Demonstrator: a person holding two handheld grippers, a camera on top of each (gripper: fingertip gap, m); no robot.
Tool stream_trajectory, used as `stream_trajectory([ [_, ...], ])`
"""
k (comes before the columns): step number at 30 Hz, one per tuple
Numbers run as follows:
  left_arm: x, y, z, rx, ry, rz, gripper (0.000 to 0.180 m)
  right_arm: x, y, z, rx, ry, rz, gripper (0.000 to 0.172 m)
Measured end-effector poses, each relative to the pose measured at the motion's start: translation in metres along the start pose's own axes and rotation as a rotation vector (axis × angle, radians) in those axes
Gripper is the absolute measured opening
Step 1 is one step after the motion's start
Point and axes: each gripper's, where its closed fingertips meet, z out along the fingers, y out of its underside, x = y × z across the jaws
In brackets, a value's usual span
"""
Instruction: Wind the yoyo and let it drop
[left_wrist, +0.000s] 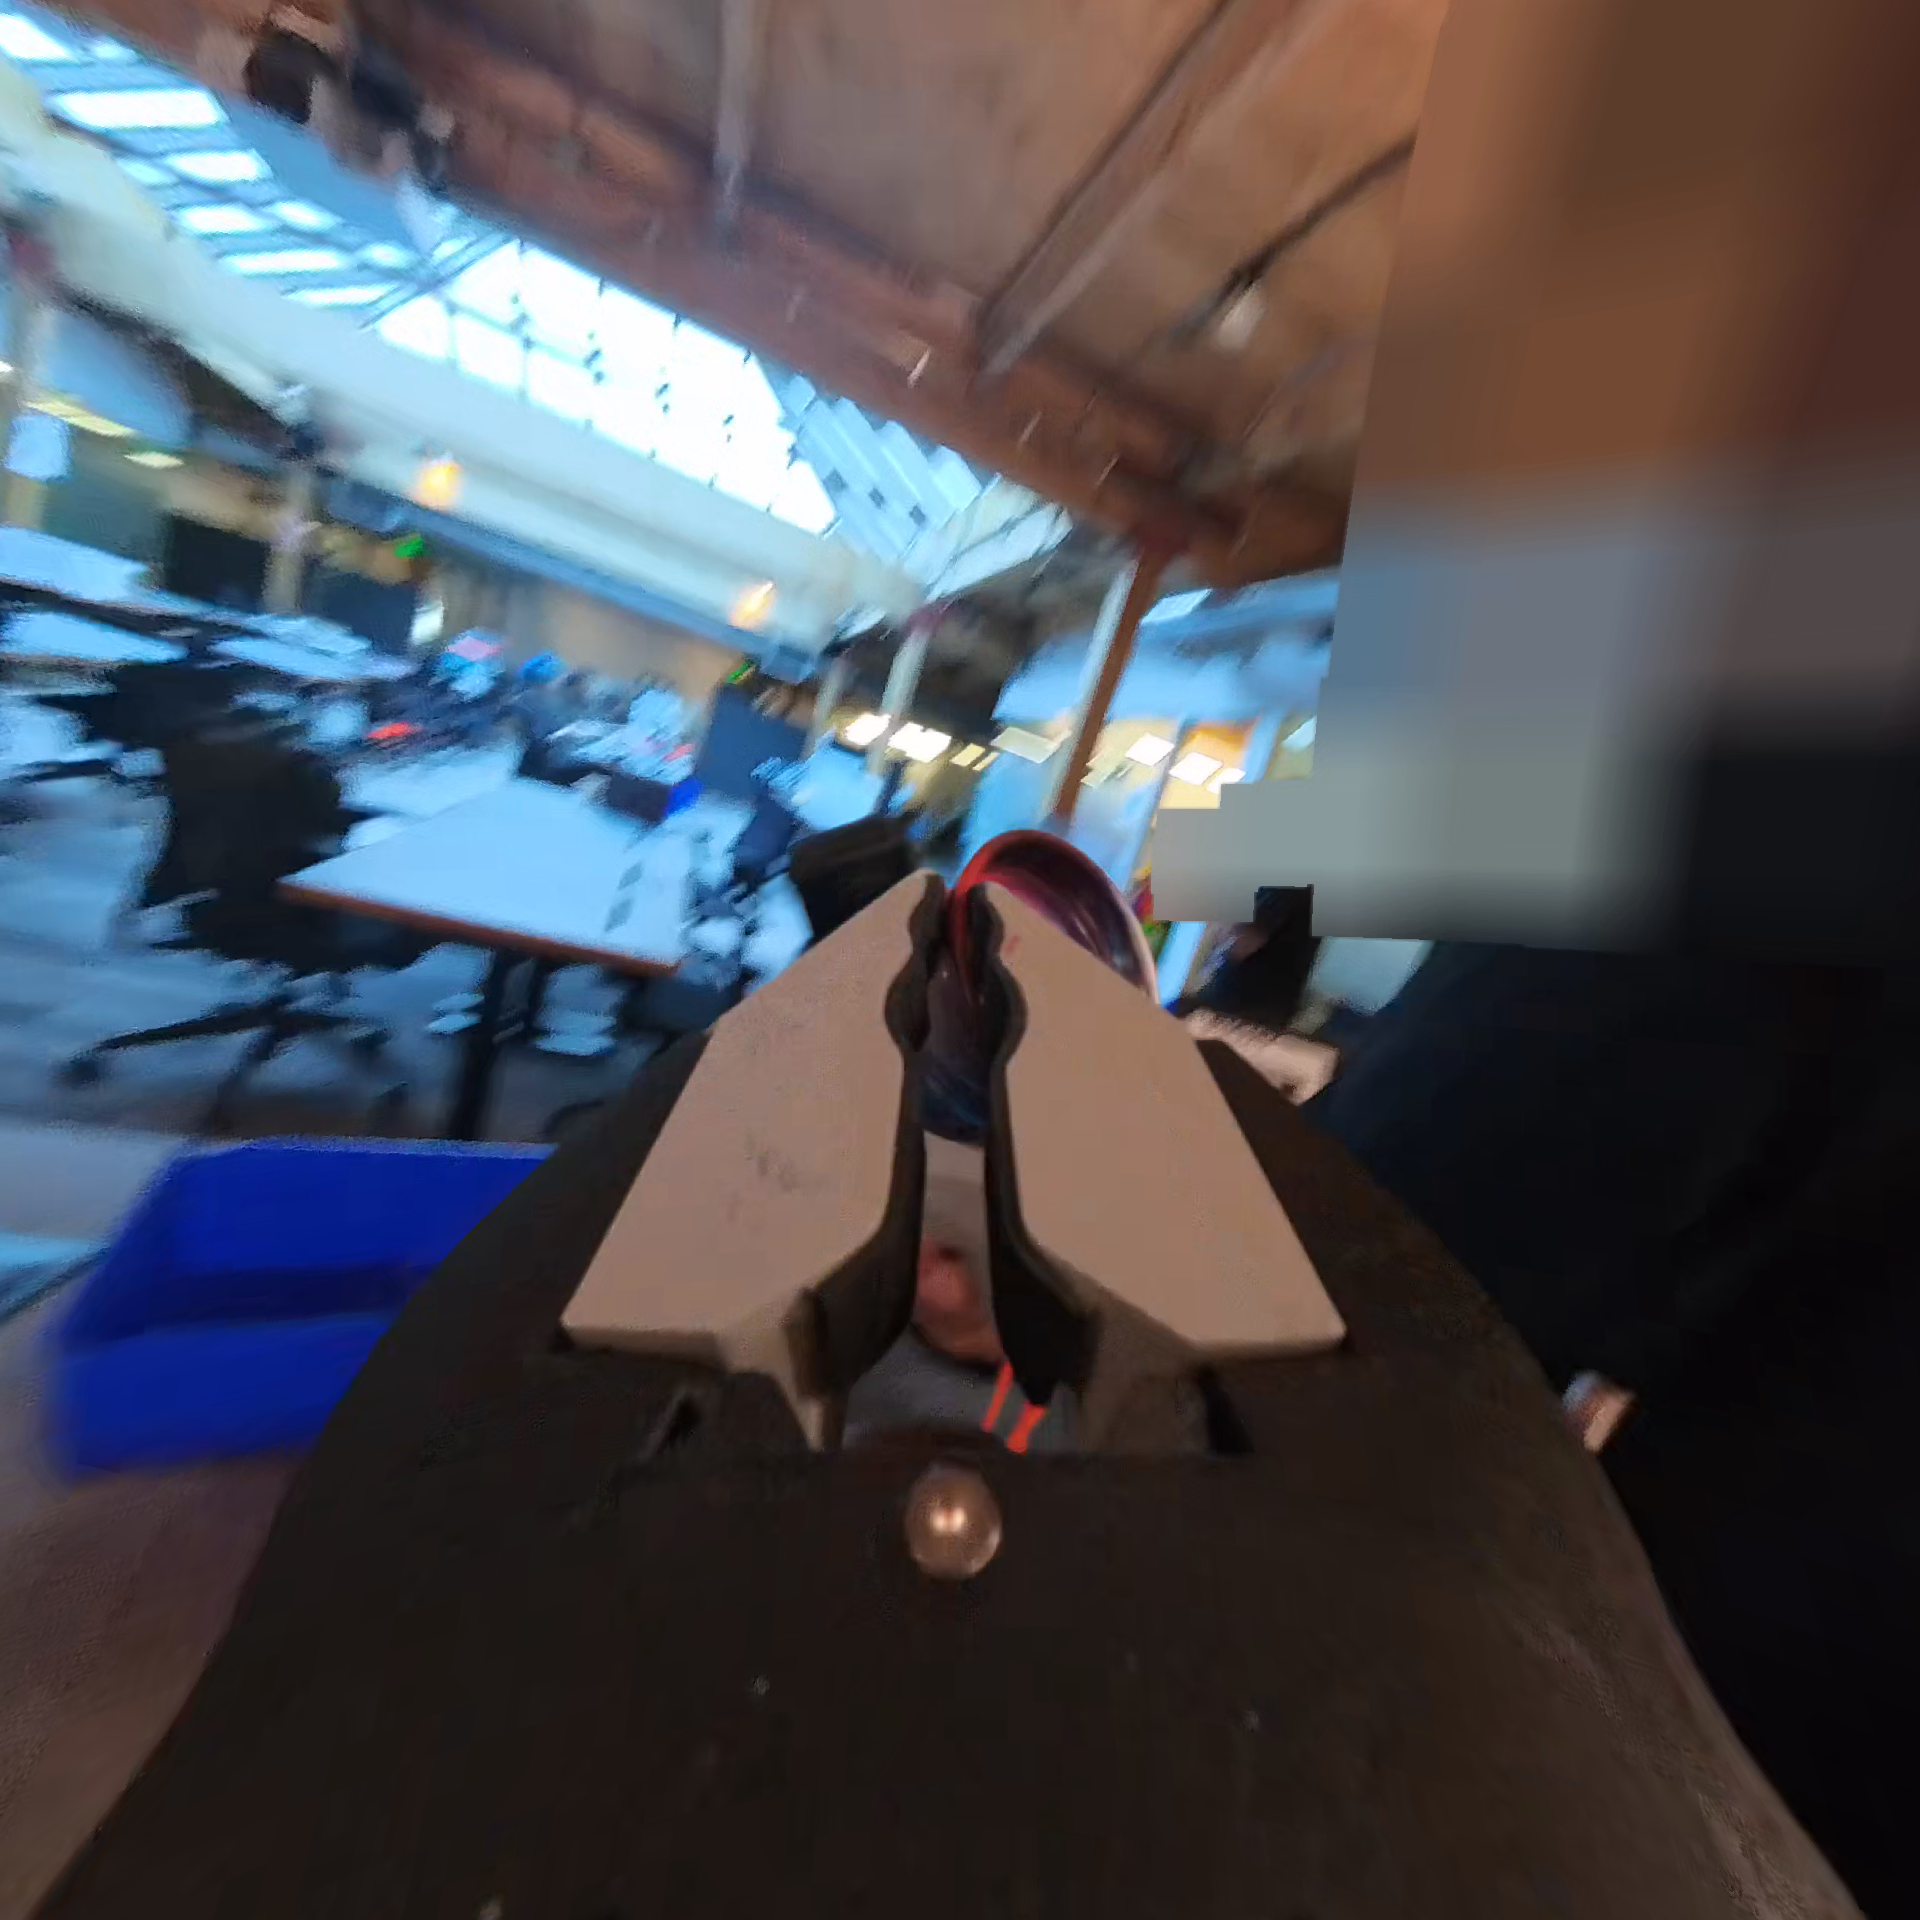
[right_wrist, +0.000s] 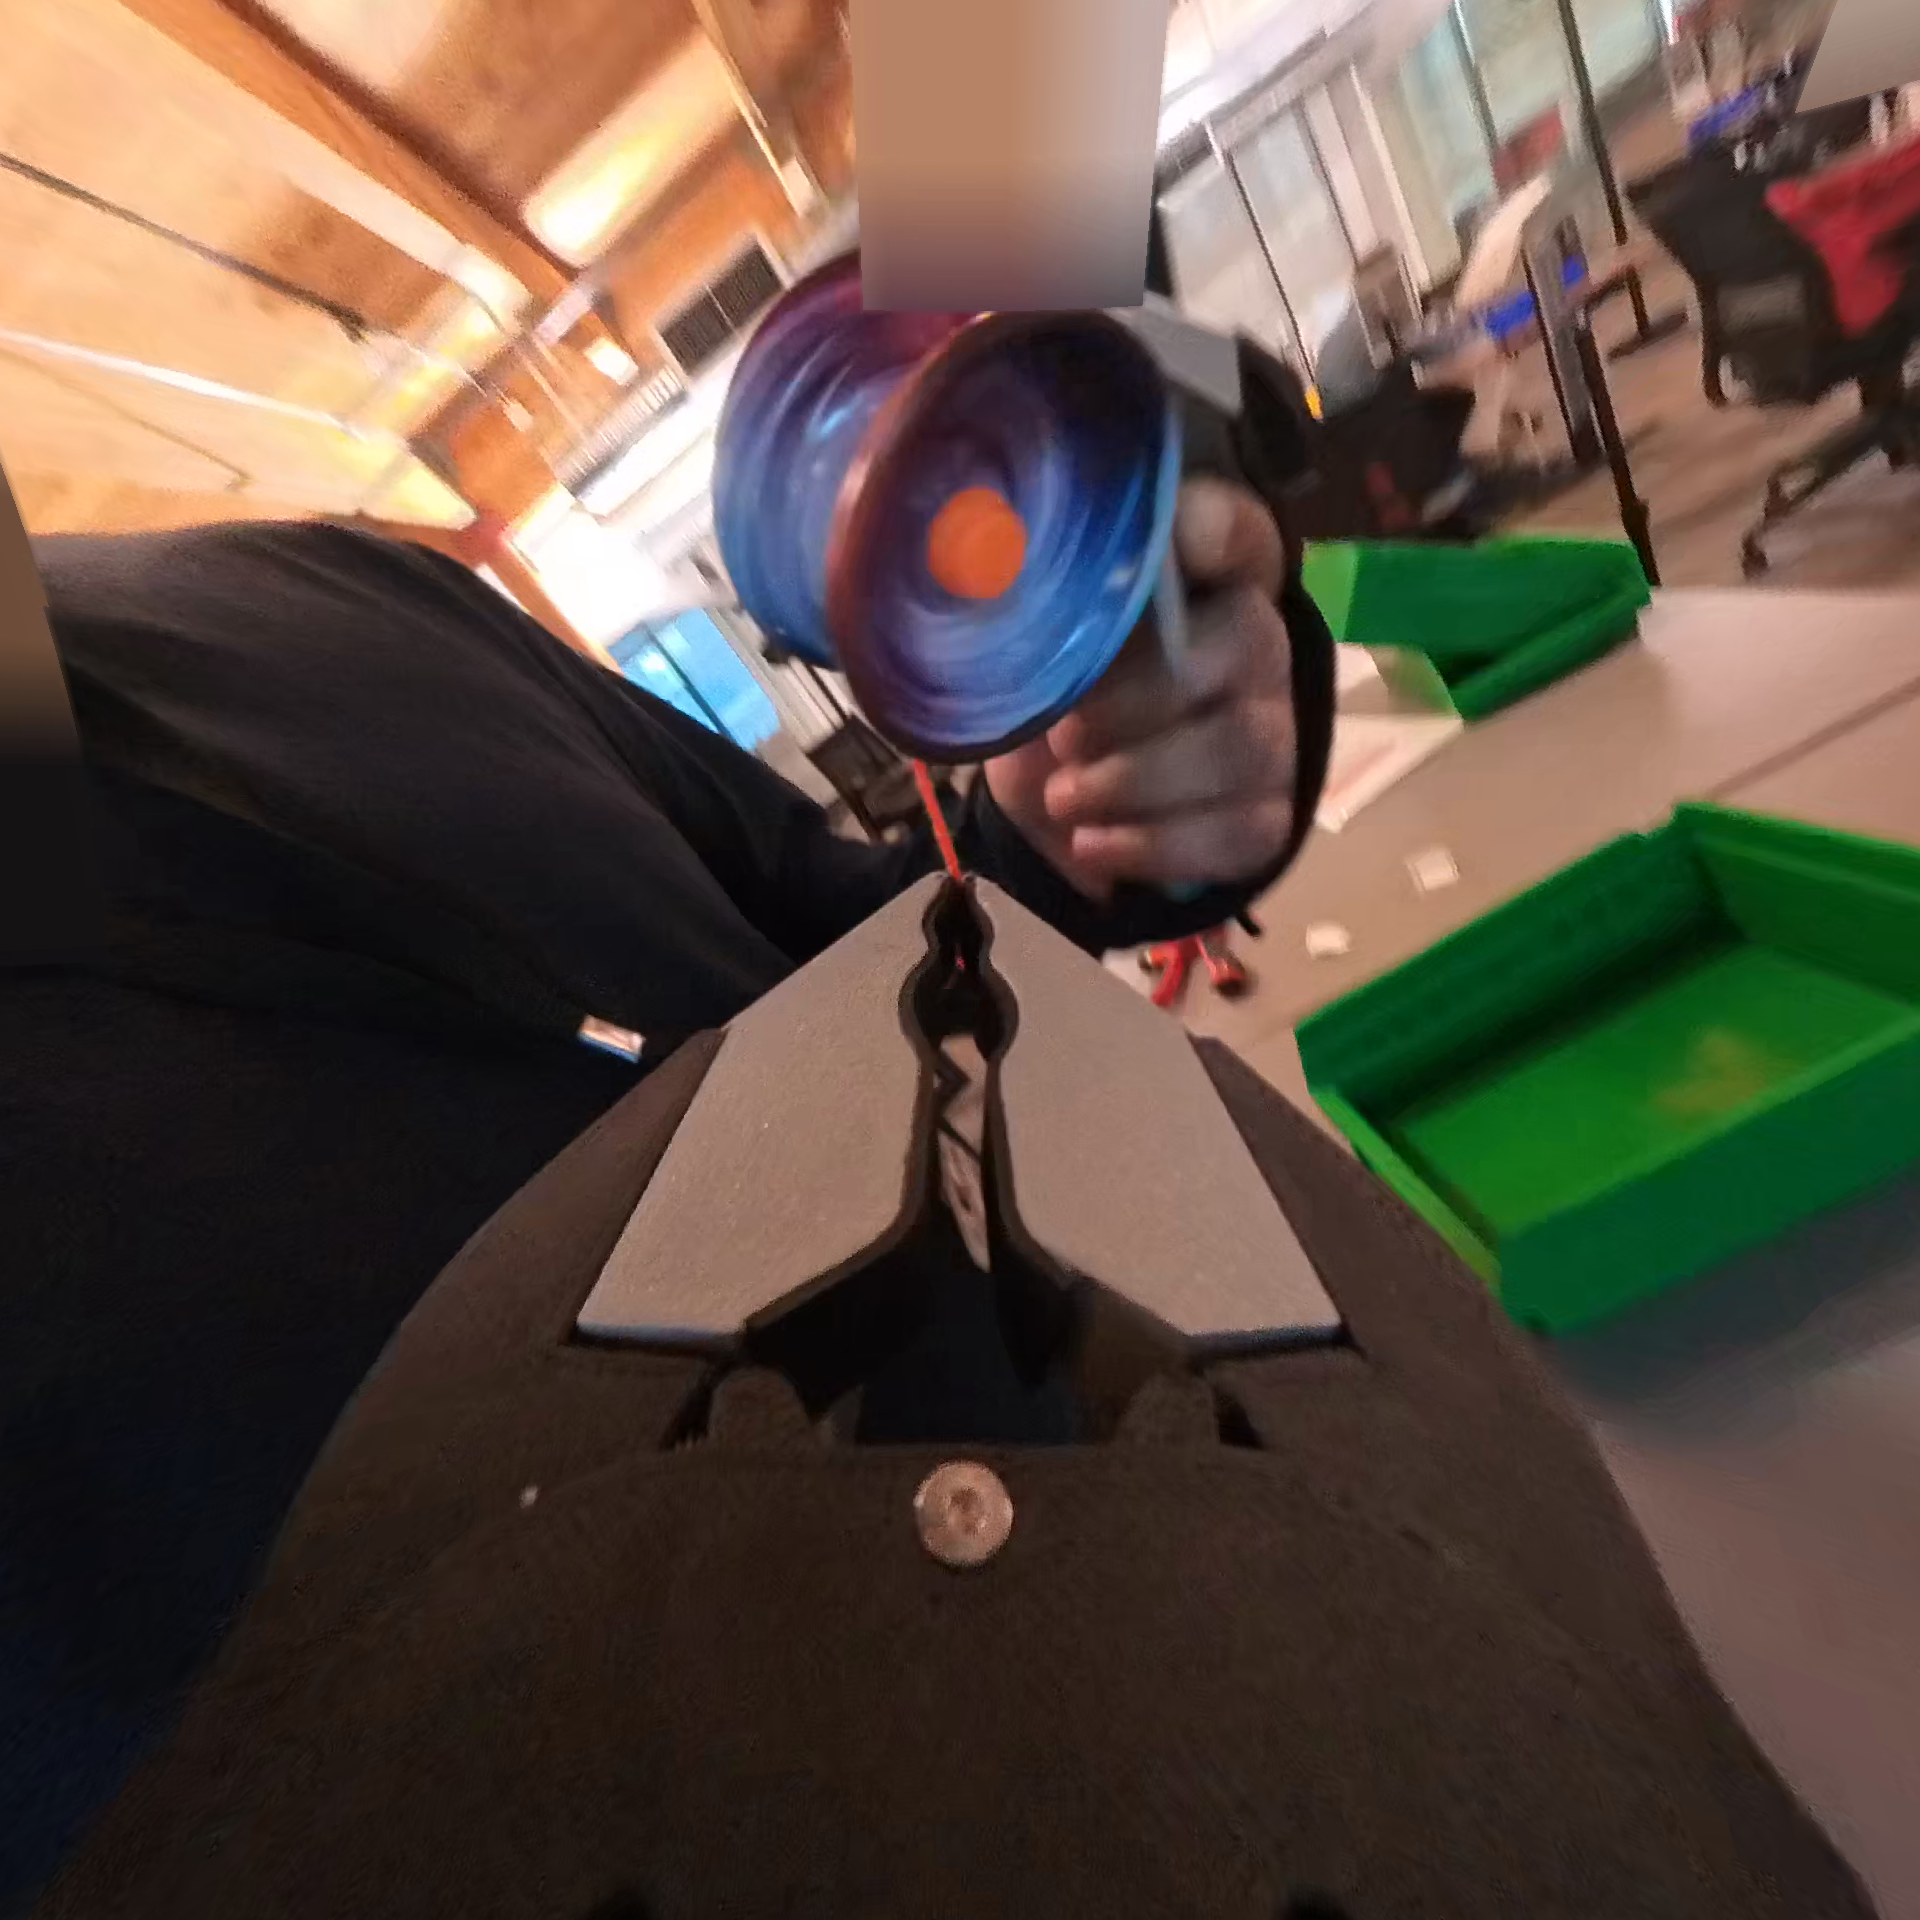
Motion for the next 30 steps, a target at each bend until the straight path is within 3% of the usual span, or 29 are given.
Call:
stream_trajectory([
  [4,0.025,0.011,0.004,0.078,0.210,-0.149,0.003,0.007,-0.010,0.002,0.019,0.074,-0.063,0.000],
  [8,0.051,0.016,-0.006,0.072,0.420,-0.216,0.004,-0.004,-0.006,0.004,-0.082,0.128,-0.211,0.000],
  [13,0.070,0.043,-0.018,-0.061,0.557,-0.253,0.004,-0.008,0.027,0.015,-0.303,0.185,-0.388,0.000],
  [16,0.077,0.043,-0.022,-0.032,0.610,-0.290,0.002,-0.022,0.058,0.025,-0.407,0.040,-0.289,0.000],
  [18,0.067,0.039,-0.022,0.016,0.547,-0.284,0.002,-0.030,0.073,0.029,-0.420,-0.069,-0.172,0.000],
  [21,0.040,0.024,-0.024,0.099,0.417,-0.292,0.002,-0.024,0.074,0.029,-0.384,-0.074,-0.137,0.000],
  [26,0.004,-0.017,-0.049,0.240,0.255,-0.250,0.002,-0.013,0.073,0.018,-0.435,-0.004,-0.156,0.000],
  [30,-0.007,-0.060,-0.082,0.320,0.166,-0.146,0.002,0.012,0.093,-0.004,-0.520,0.113,-0.163,0.000],
])
